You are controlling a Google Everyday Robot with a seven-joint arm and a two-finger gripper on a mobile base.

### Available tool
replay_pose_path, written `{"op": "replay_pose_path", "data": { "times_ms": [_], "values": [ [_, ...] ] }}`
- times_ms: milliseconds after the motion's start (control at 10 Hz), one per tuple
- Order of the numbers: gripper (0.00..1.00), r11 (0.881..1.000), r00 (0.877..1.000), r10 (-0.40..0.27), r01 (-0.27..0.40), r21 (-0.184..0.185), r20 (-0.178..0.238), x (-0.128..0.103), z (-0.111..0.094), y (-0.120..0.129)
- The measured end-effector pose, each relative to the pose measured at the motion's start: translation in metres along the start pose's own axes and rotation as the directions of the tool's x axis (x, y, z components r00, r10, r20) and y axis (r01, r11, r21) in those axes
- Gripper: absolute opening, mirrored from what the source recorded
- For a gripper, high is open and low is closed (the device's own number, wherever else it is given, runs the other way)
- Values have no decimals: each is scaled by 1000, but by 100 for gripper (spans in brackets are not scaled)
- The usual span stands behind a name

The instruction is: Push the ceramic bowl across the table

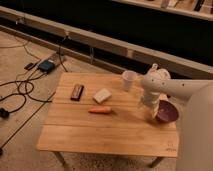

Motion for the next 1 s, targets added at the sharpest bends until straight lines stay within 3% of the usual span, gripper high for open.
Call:
{"op": "replay_pose_path", "data": {
  "times_ms": [400,600,1000],
  "values": [
    [65,996,997,52,-57,74,62,-21,1,-11],
    [65,993,995,63,-70,93,74,-27,4,-9],
    [65,989,996,46,-57,138,82,-27,-12,3]
  ]
}}
